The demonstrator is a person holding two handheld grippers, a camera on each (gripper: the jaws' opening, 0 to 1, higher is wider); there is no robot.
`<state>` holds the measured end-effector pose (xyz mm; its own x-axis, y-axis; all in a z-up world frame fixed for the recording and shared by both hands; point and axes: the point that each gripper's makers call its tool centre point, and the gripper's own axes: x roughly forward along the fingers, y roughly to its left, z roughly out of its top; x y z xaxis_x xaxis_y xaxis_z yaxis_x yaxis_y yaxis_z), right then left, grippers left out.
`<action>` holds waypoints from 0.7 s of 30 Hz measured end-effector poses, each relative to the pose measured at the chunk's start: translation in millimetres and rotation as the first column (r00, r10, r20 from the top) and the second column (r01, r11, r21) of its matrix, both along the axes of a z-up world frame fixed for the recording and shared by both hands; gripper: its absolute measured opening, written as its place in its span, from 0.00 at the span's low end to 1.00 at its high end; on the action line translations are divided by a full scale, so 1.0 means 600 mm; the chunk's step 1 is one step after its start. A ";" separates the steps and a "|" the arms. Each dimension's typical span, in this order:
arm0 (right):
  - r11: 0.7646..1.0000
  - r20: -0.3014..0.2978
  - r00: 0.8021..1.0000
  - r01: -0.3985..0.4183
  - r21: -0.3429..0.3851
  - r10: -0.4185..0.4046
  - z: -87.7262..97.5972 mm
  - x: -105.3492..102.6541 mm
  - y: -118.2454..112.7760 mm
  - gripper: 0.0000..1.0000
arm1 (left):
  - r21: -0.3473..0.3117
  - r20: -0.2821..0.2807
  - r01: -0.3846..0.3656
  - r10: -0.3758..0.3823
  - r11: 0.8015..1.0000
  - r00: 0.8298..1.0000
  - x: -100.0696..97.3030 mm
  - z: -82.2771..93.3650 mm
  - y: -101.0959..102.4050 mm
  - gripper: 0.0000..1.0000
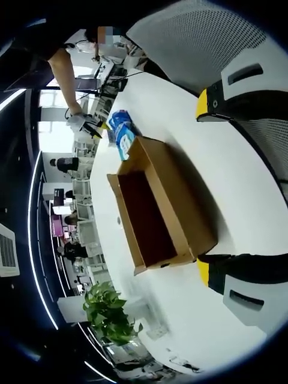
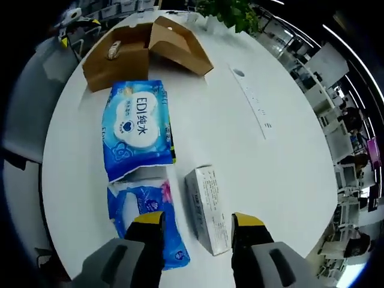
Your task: Operate the shoe box by opening the lid, removing the specified soft item, and placing it in the target area until the item is outside and the box remains undamaged.
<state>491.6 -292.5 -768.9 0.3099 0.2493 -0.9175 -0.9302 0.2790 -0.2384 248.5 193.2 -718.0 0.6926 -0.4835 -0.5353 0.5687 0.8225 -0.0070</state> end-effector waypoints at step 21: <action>0.966 0.002 0.978 0.205 0.161 -0.208 0.067 -0.078 0.039 0.68 | -0.076 0.022 -0.040 0.042 0.996 0.999 0.003 0.021 0.001 0.95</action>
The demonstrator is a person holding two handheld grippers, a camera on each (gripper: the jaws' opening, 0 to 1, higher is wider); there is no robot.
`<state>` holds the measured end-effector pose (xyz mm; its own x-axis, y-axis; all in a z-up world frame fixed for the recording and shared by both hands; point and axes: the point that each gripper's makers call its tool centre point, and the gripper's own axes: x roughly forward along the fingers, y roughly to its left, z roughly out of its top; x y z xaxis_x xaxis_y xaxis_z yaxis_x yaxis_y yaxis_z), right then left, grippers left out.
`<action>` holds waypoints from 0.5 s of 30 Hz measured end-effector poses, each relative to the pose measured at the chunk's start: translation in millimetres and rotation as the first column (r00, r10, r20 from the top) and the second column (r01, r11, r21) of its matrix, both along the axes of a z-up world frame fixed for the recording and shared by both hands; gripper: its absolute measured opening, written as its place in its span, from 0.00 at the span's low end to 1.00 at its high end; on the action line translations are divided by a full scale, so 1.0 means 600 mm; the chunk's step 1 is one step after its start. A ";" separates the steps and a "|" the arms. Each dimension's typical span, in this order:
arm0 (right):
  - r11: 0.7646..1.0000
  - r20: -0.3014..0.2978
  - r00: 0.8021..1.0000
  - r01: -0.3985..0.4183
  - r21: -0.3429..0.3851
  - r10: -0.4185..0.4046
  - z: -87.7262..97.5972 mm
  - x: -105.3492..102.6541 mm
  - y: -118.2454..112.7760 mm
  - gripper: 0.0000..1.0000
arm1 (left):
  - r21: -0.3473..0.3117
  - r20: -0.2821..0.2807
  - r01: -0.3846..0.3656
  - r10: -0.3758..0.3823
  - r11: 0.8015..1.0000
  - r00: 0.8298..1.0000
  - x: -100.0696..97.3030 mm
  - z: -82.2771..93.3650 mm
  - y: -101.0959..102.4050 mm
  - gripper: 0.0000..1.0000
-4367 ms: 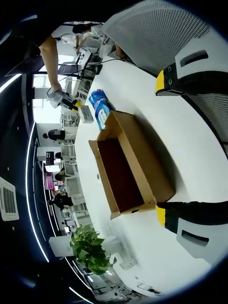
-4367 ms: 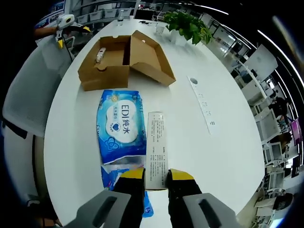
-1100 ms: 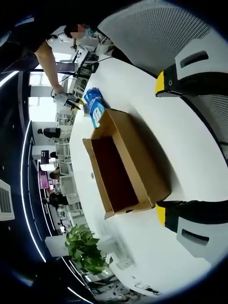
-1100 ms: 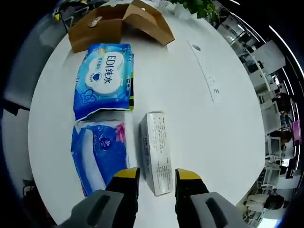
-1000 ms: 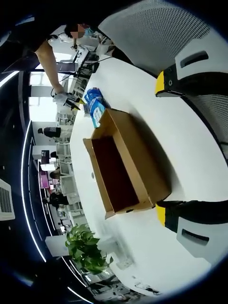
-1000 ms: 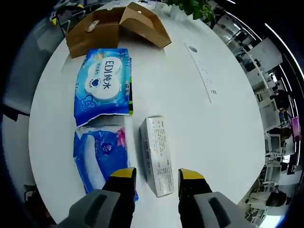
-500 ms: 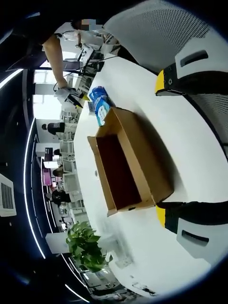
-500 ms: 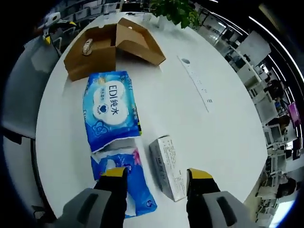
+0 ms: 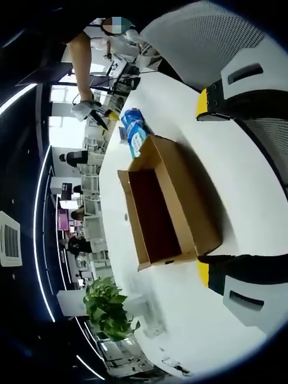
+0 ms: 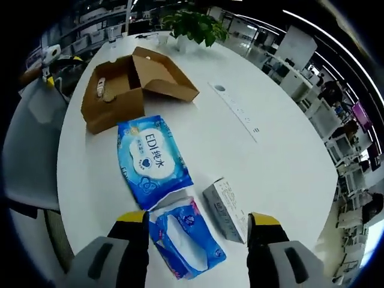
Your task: Operate the shoe box by opening the lid, removing the specified soft item, and placing it in the target area until the item is outside and the box remains undamaged.
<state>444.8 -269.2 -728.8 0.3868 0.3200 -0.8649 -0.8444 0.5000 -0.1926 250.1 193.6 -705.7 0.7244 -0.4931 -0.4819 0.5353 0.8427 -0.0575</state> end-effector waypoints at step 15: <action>0.996 0.057 0.998 0.034 0.084 -0.039 0.019 -0.084 0.056 0.83 | -0.039 -0.016 -0.031 0.030 0.999 0.999 0.002 0.007 0.010 0.92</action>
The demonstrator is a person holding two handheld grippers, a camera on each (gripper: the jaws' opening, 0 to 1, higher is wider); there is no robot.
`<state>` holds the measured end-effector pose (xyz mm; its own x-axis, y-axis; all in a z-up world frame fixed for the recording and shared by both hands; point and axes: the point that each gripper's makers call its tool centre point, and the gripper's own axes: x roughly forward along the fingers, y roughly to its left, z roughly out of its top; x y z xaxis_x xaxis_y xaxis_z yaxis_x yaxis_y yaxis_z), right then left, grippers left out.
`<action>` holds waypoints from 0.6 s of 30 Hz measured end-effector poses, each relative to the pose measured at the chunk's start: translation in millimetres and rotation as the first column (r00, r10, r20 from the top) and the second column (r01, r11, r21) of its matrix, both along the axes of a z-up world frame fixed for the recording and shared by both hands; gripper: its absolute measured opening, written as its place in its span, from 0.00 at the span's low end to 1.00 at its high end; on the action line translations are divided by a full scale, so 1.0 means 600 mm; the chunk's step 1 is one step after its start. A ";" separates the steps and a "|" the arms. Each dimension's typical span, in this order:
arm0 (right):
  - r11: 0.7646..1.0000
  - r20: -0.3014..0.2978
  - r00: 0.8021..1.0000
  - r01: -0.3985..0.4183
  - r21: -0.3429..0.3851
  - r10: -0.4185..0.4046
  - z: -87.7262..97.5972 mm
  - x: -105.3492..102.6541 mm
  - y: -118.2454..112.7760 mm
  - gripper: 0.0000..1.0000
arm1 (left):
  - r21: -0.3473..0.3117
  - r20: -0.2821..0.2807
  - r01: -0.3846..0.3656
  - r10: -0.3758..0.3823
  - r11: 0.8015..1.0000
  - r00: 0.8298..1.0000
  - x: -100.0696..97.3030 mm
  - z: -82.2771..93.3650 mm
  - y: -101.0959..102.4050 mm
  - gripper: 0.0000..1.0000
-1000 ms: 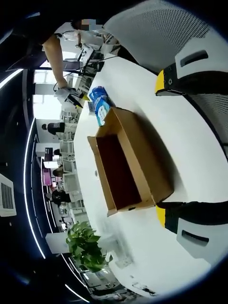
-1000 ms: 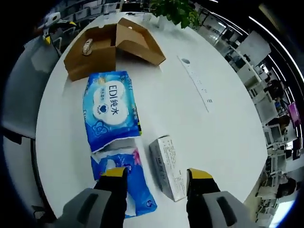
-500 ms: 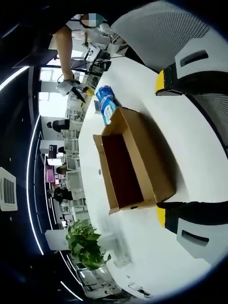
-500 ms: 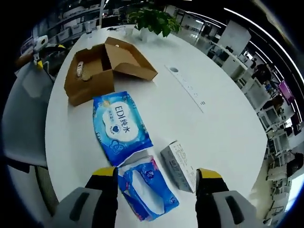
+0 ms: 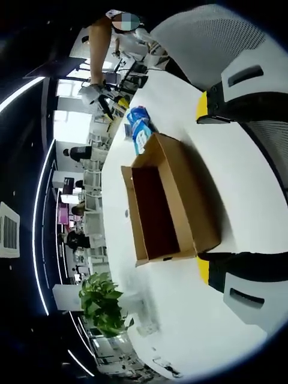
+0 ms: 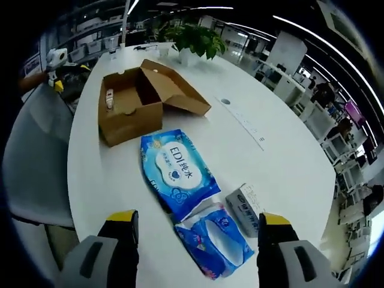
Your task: Operate the shoe box by opening the lid, removing the specified soft item, and placing it in the target area until the item is outside and the box remains undamaged.
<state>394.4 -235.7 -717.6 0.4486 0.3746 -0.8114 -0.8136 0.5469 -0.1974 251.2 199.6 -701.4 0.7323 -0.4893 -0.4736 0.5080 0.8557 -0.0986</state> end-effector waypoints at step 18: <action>0.982 0.083 0.989 0.108 0.155 -0.122 0.045 -0.058 0.065 0.96 | 0.056 -0.012 0.103 -0.102 0.993 0.995 0.062 0.031 0.005 0.85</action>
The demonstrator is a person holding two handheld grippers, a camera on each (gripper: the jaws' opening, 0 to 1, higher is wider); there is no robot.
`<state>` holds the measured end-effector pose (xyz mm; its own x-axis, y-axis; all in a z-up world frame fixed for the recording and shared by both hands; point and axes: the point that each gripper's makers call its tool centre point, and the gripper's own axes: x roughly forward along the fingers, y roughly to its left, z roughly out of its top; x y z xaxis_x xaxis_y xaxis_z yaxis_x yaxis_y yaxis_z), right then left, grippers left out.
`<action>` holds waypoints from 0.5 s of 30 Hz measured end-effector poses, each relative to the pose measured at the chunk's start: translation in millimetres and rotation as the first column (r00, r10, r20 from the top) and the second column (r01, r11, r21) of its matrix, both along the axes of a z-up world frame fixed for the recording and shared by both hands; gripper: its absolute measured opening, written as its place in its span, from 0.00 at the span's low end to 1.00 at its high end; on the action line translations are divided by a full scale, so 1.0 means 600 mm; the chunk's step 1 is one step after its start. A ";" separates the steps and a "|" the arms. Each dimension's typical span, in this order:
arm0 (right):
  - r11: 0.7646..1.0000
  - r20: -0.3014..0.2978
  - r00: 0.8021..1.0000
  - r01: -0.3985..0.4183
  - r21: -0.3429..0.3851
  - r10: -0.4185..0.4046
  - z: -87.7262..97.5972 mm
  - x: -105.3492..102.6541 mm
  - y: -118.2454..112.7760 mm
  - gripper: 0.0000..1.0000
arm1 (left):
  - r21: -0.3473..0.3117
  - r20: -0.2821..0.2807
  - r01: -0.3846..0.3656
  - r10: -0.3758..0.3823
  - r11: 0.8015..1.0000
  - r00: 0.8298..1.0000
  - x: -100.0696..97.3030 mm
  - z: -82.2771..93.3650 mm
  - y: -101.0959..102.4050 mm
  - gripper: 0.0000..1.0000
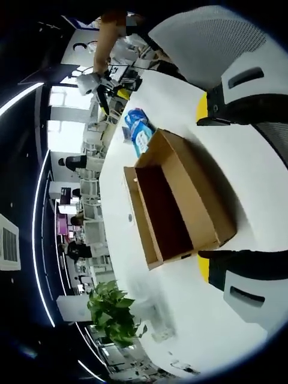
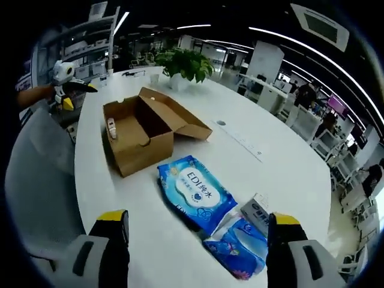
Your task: Operate the shoe box by opening the lid, removing the specified soft item, and placing it in the target area until the item is outside and the box remains undamaged.
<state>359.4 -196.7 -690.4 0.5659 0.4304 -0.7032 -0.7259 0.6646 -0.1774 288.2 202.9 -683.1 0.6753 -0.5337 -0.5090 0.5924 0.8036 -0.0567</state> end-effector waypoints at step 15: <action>0.997 0.029 0.999 0.034 0.064 -0.036 0.024 -0.042 0.046 0.99 | 0.043 -0.016 0.132 -0.131 0.990 0.991 0.062 0.017 -0.016 0.78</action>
<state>334.4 -168.8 -675.9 0.6021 0.4531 -0.6574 -0.6967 0.7003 -0.1554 325.1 193.1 -672.6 0.5939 -0.5945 -0.5421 0.6926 0.7206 -0.0314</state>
